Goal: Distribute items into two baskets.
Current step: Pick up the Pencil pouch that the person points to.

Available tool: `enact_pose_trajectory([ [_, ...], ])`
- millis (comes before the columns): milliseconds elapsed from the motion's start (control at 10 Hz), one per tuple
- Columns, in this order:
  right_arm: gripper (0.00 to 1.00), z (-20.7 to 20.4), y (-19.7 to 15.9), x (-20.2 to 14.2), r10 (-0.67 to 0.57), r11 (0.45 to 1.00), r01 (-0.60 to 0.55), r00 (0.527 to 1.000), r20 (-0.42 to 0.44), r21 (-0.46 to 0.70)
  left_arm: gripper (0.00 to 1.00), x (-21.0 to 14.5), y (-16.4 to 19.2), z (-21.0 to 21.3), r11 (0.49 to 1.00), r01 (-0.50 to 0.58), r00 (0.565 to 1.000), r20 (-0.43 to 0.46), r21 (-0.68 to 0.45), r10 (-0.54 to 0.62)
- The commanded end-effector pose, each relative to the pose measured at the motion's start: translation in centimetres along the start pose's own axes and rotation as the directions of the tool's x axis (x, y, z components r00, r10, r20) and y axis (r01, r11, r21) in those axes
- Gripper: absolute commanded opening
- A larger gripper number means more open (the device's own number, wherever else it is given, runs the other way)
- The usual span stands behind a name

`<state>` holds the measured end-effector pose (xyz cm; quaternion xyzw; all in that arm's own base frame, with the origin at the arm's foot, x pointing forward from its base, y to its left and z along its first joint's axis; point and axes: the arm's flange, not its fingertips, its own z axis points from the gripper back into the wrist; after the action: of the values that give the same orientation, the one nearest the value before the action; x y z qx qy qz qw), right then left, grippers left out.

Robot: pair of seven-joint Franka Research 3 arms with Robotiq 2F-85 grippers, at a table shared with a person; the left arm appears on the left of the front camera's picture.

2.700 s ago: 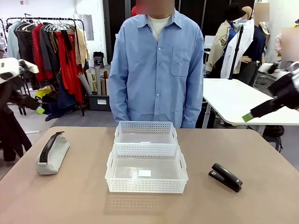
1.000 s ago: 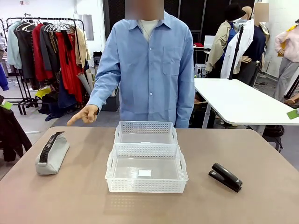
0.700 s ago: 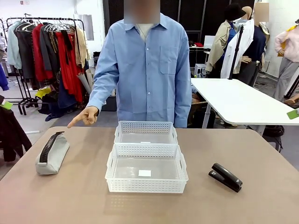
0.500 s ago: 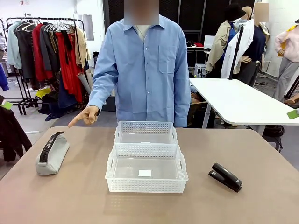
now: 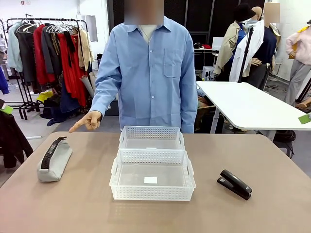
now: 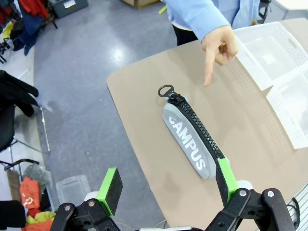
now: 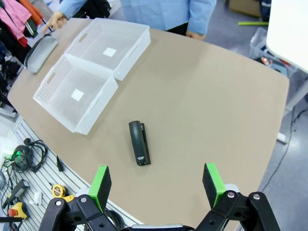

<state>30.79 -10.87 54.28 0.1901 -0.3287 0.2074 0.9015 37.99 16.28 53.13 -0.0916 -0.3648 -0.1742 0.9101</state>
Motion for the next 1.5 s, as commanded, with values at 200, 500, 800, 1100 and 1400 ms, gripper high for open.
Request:
enact_pose_trajectory([
  [200, 1.00, 0.1, 0.1, 0.0, -0.002, 1.000, 0.002, 1.000, 0.003, 0.002, 1.00, 3.6, 0.3, -2.9, 0.999, -0.033, 0.996, -0.084, 0.032, 0.036],
  [500, 1.00, 0.1, 0.1, 0.0, -0.002, 1.000, 0.002, 1.000, 0.003, 0.002, 1.00, 6.5, -1.4, -6.4, 1.000, -0.002, 0.972, -0.235, 0.019, 0.006],
  [800, 1.00, 0.1, 0.1, 0.0, -0.002, 1.000, 0.002, 1.000, 0.003, 0.002, 1.00, 7.5, -3.8, -8.5, 1.000, 0.018, 0.942, -0.336, 0.018, -0.011],
  [1100, 1.00, 0.1, 0.1, 0.0, -0.002, 1.000, 0.002, 1.000, 0.003, 0.002, 1.00, 8.0, -5.7, -11.4, 0.996, -0.045, 0.888, -0.454, 0.077, 0.075],
  [1400, 1.00, 0.1, 0.1, 0.0, -0.002, 1.000, 0.002, 1.000, 0.003, 0.002, 1.00, 8.1, -7.2, -14.3, 0.983, -0.114, 0.830, -0.530, 0.147, 0.175],
])
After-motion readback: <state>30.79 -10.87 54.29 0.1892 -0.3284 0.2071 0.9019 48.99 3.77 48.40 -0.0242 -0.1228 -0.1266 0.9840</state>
